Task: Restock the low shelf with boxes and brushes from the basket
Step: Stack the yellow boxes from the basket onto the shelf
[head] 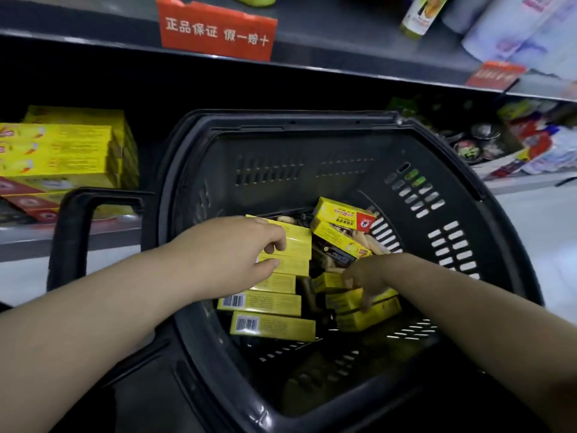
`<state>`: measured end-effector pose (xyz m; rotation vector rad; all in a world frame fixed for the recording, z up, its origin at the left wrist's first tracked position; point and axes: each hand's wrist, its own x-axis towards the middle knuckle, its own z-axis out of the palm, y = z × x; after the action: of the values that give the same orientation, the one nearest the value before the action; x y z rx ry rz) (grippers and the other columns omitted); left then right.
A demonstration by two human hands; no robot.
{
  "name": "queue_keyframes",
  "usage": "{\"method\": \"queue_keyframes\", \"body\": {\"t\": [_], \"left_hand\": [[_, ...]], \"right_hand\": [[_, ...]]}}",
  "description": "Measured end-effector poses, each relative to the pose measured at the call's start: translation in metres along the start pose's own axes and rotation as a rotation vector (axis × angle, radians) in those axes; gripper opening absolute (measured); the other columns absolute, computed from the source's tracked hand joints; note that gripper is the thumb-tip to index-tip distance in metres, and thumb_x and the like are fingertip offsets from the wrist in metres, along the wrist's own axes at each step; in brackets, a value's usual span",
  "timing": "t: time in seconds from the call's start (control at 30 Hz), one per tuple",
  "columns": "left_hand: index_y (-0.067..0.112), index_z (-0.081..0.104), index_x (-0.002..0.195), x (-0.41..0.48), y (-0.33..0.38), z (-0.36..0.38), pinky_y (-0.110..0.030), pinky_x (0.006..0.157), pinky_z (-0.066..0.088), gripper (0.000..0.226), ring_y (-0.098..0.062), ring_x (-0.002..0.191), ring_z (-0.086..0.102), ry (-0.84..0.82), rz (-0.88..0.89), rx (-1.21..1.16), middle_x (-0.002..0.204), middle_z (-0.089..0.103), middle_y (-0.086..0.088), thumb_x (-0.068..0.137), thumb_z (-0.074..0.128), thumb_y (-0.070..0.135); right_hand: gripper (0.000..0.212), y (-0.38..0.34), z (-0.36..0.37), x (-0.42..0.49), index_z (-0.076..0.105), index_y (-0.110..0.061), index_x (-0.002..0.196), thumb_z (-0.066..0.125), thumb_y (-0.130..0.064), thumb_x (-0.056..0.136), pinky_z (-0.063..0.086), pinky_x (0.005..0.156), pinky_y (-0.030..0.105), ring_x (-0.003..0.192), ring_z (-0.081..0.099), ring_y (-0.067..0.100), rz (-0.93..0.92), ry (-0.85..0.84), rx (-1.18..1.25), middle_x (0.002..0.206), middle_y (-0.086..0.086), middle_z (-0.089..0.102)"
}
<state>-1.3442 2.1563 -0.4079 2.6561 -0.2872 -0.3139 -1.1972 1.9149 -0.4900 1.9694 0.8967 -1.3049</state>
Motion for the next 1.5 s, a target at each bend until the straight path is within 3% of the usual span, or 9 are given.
{"method": "queue_keyframes", "body": {"t": [0.1,0.17,0.27,0.33,0.67,0.93,1.17,1.33,1.5], "left_hand": [[0.036,0.049,0.119,0.002,0.002,0.003,-0.022,0.077,0.041,0.029,0.001,0.088,0.047,0.006,-0.001,-0.017,0.108,0.051,0.025,0.092,0.046,0.044],[0.032,0.045,0.127,0.005,0.007,0.006,-0.025,0.087,0.044,0.040,-0.001,0.099,0.051,0.022,-0.058,-0.162,0.107,0.049,0.025,0.089,0.051,0.042],[0.024,0.046,0.127,0.011,0.019,0.008,-0.032,0.094,0.046,0.058,-0.010,0.107,0.058,-0.050,-0.359,-0.746,0.112,0.059,0.015,0.077,0.066,0.046],[0.023,0.059,0.097,0.015,0.023,0.012,-0.034,0.090,0.050,0.033,-0.013,0.096,0.064,-0.086,-0.484,-1.057,0.094,0.071,0.008,0.075,0.073,0.043],[0.018,0.052,0.114,0.026,0.018,0.014,-0.034,0.075,0.054,0.041,-0.019,0.087,0.068,0.107,-0.496,-1.068,0.098,0.069,-0.005,0.081,0.069,0.035],[0.021,0.056,0.115,0.025,0.014,0.011,-0.027,0.066,0.044,0.033,-0.018,0.092,0.067,0.022,-0.558,-1.173,0.099,0.072,-0.002,0.087,0.059,0.039],[0.020,0.057,0.118,0.023,0.018,0.009,-0.024,0.065,0.046,0.033,-0.014,0.091,0.068,-0.117,-0.519,-1.153,0.100,0.073,-0.001,0.088,0.059,0.035],[0.018,0.057,0.118,0.024,0.015,0.008,-0.028,0.070,0.050,0.034,-0.019,0.090,0.068,-0.094,-0.549,-1.201,0.098,0.073,-0.005,0.088,0.059,0.033],[0.011,0.064,0.103,0.026,0.019,0.004,-0.028,0.060,0.053,0.029,-0.017,0.062,0.068,-0.068,-0.615,-1.320,0.075,0.074,-0.007,0.088,0.056,0.035]], "right_hand": [[0.013,0.004,-0.018,-0.015,0.058,-0.032,0.087,0.066,-0.041,0.082,0.043,0.069,0.026,0.095,0.054,0.021,-0.035,0.163,0.260,0.093,-0.007,0.058],[0.024,0.002,-0.036,-0.033,0.055,-0.026,0.071,0.066,-0.043,0.082,0.045,0.068,0.028,0.081,0.059,0.016,-0.106,0.324,0.489,0.076,-0.006,0.060],[0.018,-0.018,-0.059,-0.062,0.060,-0.012,0.085,0.067,-0.028,0.085,0.053,0.071,0.021,0.073,0.069,0.008,-0.305,0.472,0.967,0.075,-0.005,0.071],[0.020,-0.036,-0.071,-0.075,0.061,-0.006,0.098,0.065,-0.022,0.087,0.057,0.078,0.027,0.081,0.072,0.015,-0.388,0.530,1.059,0.089,0.002,0.074],[0.021,-0.045,-0.073,-0.092,0.059,-0.019,0.102,0.055,-0.037,0.091,0.054,0.088,0.029,0.092,0.070,0.016,-0.520,0.527,1.228,0.099,-0.004,0.072],[0.059,-0.008,-0.003,-0.028,0.039,-0.025,0.139,0.060,-0.006,0.087,0.046,0.091,0.039,0.121,0.050,0.031,-0.006,-0.220,0.126,0.141,0.008,0.043],[0.080,-0.023,0.009,-0.004,0.028,-0.027,0.146,0.070,-0.010,0.080,0.043,0.096,0.040,0.129,0.040,0.033,-0.007,-0.254,-0.178,0.147,0.008,0.036],[0.061,-0.014,-0.036,-0.044,0.047,-0.020,0.124,0.075,-0.040,0.073,0.047,0.087,0.029,0.120,0.051,0.024,-0.160,0.155,0.587,0.124,0.002,0.054],[0.038,-0.027,-0.062,-0.077,0.058,-0.013,0.108,0.060,-0.030,0.074,0.056,0.076,0.028,0.086,0.068,0.015,-0.588,0.372,1.623,0.094,0.001,0.070]]}}
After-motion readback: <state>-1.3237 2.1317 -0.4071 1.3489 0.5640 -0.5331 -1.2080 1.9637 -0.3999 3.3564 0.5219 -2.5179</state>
